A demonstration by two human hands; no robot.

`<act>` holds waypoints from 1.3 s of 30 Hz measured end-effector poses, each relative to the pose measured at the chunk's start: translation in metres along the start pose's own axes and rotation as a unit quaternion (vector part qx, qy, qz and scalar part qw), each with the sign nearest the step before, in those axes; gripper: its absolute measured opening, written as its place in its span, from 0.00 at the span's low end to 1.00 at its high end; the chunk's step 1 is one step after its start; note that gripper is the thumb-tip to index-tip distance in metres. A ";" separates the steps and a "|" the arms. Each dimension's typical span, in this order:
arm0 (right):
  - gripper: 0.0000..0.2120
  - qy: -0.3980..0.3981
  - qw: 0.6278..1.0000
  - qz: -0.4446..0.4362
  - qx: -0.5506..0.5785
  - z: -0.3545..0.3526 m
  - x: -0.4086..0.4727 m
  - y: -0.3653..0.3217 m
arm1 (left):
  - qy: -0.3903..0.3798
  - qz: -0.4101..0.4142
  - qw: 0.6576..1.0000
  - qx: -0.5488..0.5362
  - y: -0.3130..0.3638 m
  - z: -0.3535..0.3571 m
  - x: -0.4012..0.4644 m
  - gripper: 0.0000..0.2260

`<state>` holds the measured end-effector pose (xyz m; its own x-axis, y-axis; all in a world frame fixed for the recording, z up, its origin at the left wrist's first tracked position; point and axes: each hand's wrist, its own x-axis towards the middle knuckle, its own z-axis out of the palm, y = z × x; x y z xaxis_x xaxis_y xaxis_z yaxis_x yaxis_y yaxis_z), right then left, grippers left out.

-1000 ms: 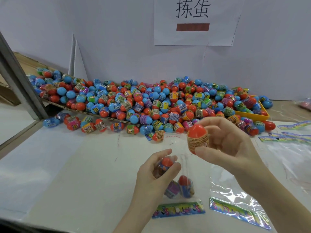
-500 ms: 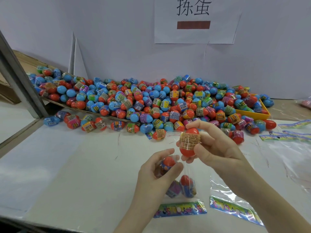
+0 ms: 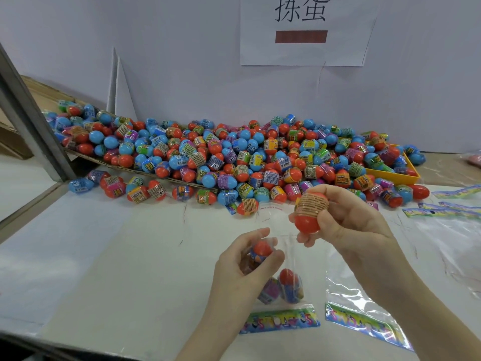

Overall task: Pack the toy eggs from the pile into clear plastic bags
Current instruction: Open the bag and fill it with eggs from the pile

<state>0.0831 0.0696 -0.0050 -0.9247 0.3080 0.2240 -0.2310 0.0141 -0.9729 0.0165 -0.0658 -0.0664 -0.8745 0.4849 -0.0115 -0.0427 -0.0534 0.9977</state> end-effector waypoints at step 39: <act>0.30 -0.019 0.994 -0.071 -0.085 0.002 -0.005 0.002 | -0.014 -0.004 1.000 0.006 0.001 -0.001 -0.003 0.12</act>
<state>0.0864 0.0664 -0.0075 -0.8983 0.2547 0.3581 -0.3080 0.2164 -0.9265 0.0188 -0.0680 -0.0652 -0.8607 0.5087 -0.0182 -0.0442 -0.0391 0.9983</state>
